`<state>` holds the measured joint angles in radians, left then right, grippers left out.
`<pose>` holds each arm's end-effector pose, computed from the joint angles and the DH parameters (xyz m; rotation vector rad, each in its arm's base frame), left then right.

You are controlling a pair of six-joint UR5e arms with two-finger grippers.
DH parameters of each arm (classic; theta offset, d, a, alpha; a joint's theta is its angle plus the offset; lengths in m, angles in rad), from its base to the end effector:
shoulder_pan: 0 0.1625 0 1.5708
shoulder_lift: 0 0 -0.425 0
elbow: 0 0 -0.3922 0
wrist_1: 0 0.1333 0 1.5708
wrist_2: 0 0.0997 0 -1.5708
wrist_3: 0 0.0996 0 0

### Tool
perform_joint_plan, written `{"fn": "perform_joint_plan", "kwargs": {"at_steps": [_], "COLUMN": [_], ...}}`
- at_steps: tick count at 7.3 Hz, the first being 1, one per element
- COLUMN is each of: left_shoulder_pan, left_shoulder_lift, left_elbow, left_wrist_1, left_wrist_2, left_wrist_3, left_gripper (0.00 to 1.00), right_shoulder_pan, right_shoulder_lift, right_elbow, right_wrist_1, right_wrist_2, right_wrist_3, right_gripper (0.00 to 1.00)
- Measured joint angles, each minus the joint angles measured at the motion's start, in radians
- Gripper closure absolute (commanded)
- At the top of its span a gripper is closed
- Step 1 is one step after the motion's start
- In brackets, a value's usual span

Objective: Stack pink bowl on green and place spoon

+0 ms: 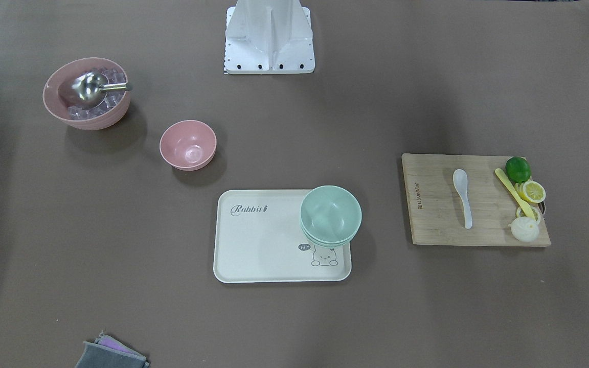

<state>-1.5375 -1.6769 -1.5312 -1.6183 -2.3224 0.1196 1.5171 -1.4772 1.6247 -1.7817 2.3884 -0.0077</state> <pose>-0.0472 -0.5455 0.6200 0.1411 0.7465 0.1883 0.0325 -0.5253 0.6023 -0.0786 -0.8157 -0.0320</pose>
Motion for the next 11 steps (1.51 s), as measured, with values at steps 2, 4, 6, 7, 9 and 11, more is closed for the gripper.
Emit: {"fn": "perform_joint_plan", "kwargs": {"at_steps": [2, 4, 6, 7, 9, 11], "left_shoulder_pan": [0.000, 0.000, 0.000, 0.000, 0.000, 0.001], "left_shoulder_lift": [-0.001, -0.002, -0.003, -0.003, -0.003, -0.004], "left_elbow": [0.000, 0.004, 0.007, 0.008, 0.008, 0.008], "left_wrist_1": [0.000, 0.000, 0.000, 0.000, 0.000, 0.000], "left_wrist_2": [0.000, 0.000, 0.000, -0.001, -0.001, -0.002], "left_wrist_3": [-0.001, -0.001, -0.002, -0.002, -0.002, -0.003], "left_gripper": [0.02, 0.02, 0.02, 0.02, 0.02, 0.02], "right_shoulder_pan": [0.000, 0.000, 0.000, 0.000, 0.000, 0.000], "right_shoulder_lift": [-0.001, -0.015, -0.025, -0.025, -0.024, -0.023], "right_elbow": [-0.001, -0.003, -0.005, -0.008, -0.015, -0.019], "right_wrist_1": [0.006, 0.047, 0.070, 0.073, 0.079, 0.086], "right_wrist_2": [0.000, 0.000, 0.000, 0.000, 0.000, 0.000], "right_wrist_3": [-0.001, -0.001, -0.001, -0.002, -0.002, -0.001], "right_gripper": [0.00, 0.00, 0.00, 0.00, 0.00, 0.00]}}
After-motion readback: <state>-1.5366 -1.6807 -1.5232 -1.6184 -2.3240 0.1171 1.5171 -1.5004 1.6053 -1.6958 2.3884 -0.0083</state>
